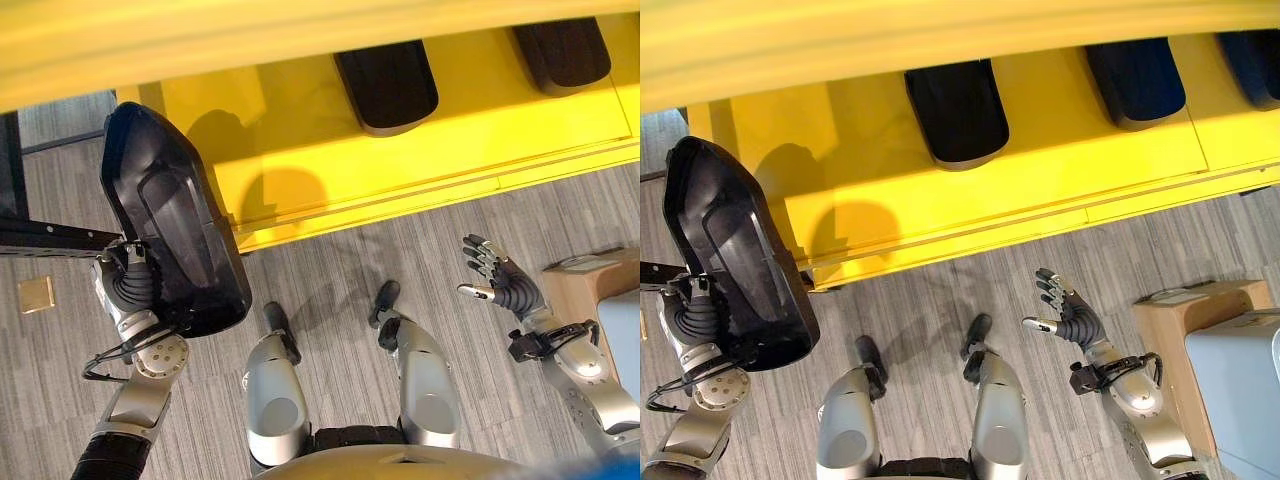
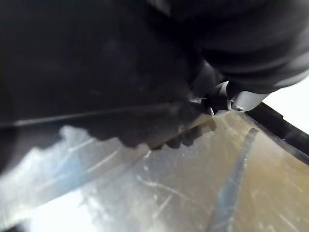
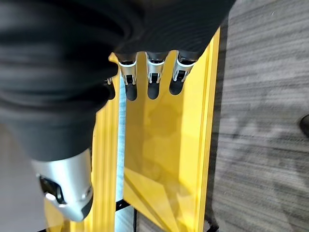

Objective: Move parts from the plastic box to the shelf.

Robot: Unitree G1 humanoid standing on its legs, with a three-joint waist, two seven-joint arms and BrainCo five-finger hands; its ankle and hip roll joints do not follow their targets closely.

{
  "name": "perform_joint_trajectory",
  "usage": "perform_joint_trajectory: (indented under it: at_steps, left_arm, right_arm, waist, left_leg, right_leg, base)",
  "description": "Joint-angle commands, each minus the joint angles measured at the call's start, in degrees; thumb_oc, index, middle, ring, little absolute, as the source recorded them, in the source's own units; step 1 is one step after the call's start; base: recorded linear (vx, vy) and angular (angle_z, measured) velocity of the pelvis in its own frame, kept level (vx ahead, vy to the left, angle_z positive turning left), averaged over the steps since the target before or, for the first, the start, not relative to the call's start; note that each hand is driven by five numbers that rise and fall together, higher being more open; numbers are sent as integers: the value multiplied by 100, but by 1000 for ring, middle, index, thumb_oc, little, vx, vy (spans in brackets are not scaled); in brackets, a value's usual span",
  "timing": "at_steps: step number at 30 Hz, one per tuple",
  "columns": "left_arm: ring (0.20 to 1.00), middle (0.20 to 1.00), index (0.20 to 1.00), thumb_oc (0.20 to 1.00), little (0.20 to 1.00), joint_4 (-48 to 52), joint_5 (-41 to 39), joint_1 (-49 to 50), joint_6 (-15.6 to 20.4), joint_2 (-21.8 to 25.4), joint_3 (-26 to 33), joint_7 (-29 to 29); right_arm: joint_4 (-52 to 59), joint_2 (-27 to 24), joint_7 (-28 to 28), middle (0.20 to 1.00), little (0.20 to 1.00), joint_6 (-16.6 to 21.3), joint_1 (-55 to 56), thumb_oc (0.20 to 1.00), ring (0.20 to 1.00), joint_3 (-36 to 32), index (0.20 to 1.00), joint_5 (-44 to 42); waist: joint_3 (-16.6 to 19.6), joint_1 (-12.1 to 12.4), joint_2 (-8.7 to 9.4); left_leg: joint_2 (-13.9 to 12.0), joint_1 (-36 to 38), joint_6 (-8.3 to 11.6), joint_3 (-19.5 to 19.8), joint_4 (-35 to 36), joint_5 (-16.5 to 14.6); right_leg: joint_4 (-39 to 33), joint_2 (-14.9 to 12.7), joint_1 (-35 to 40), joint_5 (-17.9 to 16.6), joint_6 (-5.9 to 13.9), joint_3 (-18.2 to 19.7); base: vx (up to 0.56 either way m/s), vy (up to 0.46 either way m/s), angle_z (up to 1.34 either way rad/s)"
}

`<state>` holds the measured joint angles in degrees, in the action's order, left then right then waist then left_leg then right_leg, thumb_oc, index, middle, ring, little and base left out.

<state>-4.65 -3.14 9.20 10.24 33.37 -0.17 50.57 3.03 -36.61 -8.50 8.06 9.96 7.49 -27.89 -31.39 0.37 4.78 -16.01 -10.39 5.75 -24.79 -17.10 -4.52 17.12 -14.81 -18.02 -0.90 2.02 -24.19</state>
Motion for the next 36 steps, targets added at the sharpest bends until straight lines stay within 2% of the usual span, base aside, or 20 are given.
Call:
perform_joint_trajectory:
  at_steps: [1,17,18,21,27,36]
  left_arm:
    - [200,200,200,200,200,252,120,198,462,345,349,9]
    - [200,200,200,200,200,184,404,254,449,306,261,-34]
    - [200,200,200,200,200,-3538,191,-3707,-1488,-66,-1178,-2024]
    - [200,200,200,200,200,-3474,202,-3660,-1553,-96,-1195,-2001]
    - [200,200,200,200,200,-3277,266,-3551,-1426,-155,-1269,-2032]
    - [200,200,200,200,200,-3063,203,-3659,-1604,-272,-1388,-1975]
  right_arm:
    - [325,-54,-215,1000,1000,378,308,1000,1000,-23,1000,-220]
    - [294,7,-288,1000,1000,323,393,1000,1000,-90,1000,-244]
    - [-220,673,-1857,1000,1000,-172,-992,1000,1000,1673,1000,356]
    - [-155,680,-1876,1000,1000,-229,-1020,1000,1000,1706,1000,414]
    - [-100,687,-1804,1000,1000,-404,-1044,1000,1000,1721,1000,402]
    - [-136,728,-1861,1000,1000,-422,-1005,1000,1000,1697,1000,489]
  waist:
    - [451,53,55]
    - [577,7,-51]
    - [2233,-690,-417]
    - [2213,-684,-418]
    - [2236,-665,-426]
    - [2275,-711,-439]
  left_leg:
    - [-200,22,191,-3,-215,-70]
    - [-91,202,163,-16,-26,-23]
    - [49,1620,114,20,1256,648]
    - [78,1629,100,34,1254,631]
    - [95,1667,97,60,1288,645]
    - [137,1729,119,60,1423,689]
  right_leg:
    - [52,-657,152,105,1164,-12]
    - [-30,-686,217,33,1178,-26]
    - [-953,207,2144,297,783,374]
    - [-981,212,2166,296,787,404]
    - [-1036,234,2254,306,770,421]
    - [-1255,260,2351,230,792,445]
  base:
    - [0,0,0]
    - [0,0,0]
    - [-30,25,2]
    - [-30,19,19]
    - [3,4,-5]
    - [-7,-4,-7]
